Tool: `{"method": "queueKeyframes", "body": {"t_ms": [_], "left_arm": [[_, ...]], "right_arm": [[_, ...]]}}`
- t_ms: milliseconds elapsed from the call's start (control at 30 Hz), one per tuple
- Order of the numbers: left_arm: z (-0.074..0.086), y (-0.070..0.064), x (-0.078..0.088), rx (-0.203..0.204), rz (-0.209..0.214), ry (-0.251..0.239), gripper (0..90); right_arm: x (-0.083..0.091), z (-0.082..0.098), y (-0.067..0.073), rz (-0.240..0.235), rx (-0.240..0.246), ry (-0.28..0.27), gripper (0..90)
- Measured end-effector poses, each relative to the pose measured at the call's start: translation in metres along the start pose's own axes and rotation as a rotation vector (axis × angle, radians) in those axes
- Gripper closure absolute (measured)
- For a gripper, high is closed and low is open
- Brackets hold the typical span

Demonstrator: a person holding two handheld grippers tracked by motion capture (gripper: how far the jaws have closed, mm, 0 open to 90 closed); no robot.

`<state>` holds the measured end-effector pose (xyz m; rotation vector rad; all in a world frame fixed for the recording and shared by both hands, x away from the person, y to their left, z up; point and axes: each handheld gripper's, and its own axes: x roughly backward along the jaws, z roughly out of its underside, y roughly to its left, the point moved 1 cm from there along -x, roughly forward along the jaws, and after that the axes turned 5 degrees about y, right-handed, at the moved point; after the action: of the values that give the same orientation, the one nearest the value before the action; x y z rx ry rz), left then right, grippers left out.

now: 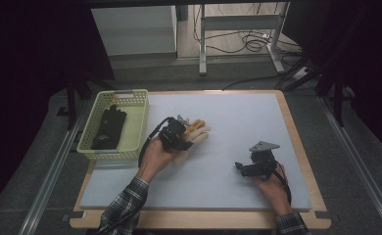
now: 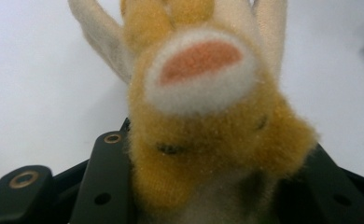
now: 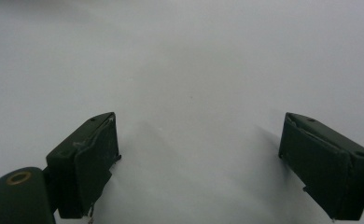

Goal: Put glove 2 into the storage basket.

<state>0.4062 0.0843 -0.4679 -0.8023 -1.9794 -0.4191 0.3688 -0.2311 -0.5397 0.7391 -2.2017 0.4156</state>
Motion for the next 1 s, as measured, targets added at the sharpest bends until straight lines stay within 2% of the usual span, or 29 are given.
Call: {"method": "queueKeyframes", "body": {"t_ms": [167,467,600,767,900,1000], "left_arm": [[-0.006,0.015,0.019,0.022,-0.038,0.003,55.0],[0.002,0.062,0.057,0.141,-0.118,-0.030,54.6],[0.014,0.087,0.076,0.205,-0.165,-0.059,54.3],[0.036,0.122,0.096,0.284,-0.232,-0.077,54.0],[0.057,0.149,0.100,0.349,-0.277,-0.074,53.7],[0.069,0.163,0.094,0.374,-0.294,-0.062,53.6]], "right_arm": [[0.000,0.000,0.000,0.000,-0.001,0.001,11.7],[0.000,0.000,0.000,0.001,0.000,-0.002,11.7],[0.000,0.000,0.000,0.001,0.000,-0.002,11.7],[0.000,0.000,0.000,0.001,0.000,-0.002,11.8],[0.000,0.000,0.000,0.001,0.000,-0.002,11.7],[0.000,0.000,0.000,0.001,0.000,-0.001,11.7]]}}
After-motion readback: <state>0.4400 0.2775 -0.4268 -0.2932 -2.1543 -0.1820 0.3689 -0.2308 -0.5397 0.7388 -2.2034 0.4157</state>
